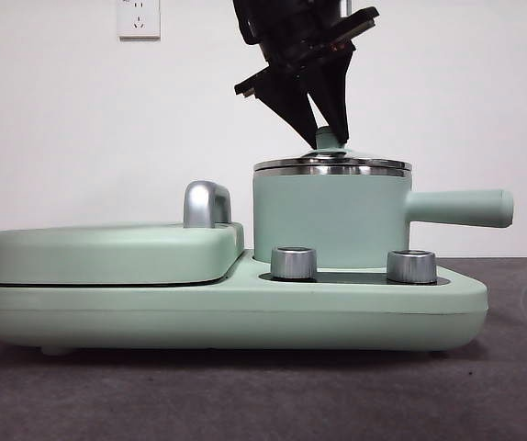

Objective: Put the buns in a small steamer

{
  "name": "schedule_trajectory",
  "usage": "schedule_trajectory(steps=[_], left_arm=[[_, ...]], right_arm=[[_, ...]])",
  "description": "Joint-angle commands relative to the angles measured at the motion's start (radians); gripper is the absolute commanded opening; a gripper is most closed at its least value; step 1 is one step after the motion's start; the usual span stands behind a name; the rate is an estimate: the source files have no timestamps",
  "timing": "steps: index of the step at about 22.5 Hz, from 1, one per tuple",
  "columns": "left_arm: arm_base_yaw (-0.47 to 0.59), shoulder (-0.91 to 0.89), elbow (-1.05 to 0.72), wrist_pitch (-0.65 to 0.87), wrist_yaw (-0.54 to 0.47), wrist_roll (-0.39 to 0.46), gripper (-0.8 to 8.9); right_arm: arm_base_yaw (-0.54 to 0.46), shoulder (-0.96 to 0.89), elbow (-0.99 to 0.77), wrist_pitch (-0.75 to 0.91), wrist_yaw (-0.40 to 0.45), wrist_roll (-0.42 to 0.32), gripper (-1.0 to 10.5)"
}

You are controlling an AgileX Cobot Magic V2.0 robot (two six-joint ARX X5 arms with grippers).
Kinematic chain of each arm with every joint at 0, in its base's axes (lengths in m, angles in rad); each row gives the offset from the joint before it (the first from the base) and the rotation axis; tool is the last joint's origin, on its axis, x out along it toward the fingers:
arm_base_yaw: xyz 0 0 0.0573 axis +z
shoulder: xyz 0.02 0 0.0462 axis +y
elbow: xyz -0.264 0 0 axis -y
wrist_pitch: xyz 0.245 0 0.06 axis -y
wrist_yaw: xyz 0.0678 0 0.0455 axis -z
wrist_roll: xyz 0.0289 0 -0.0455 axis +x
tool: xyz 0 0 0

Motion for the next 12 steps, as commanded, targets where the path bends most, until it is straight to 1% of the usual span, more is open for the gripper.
schedule_trajectory(steps=[1, 2, 3, 4, 6, 8, 10, 12], left_arm=[[-0.017, 0.04, 0.033, 0.014, 0.005, -0.005, 2.74], [-0.017, 0.04, 0.039, 0.013, 0.005, -0.02, 3.87], [-0.017, 0.04, 0.05, 0.003, 0.005, -0.024, 4.5], [-0.017, 0.04, 0.07, -0.016, 0.005, -0.026, 4.76], [-0.016, 0.035, 0.111, -0.066, 0.005, -0.045, 4.75], [-0.009, 0.0, 0.115, -0.114, 0.005, -0.077, 4.73], [0.001, -0.055, 0.114, -0.183, 0.005, -0.092, 4.67], [0.011, -0.125, 0.111, -0.202, 0.005, -0.133, 4.67]], right_arm=[[0.005, -0.001, 0.005, 0.012, -0.001, 0.01, 4.8], [0.005, -0.001, 0.005, 0.012, -0.001, 0.01, 4.8], [0.005, -0.001, 0.005, 0.012, -0.001, 0.01, 4.8], [0.005, -0.001, 0.005, 0.012, -0.001, 0.01, 4.8], [0.005, -0.001, 0.005, 0.012, -0.001, 0.01, 4.8], [0.005, -0.001, 0.005, 0.012, -0.001, 0.01, 4.8], [0.005, -0.001, 0.005, 0.013, -0.002, 0.01, 4.8], [0.005, 0.0, 0.005, 0.013, -0.002, 0.01, 4.8]])
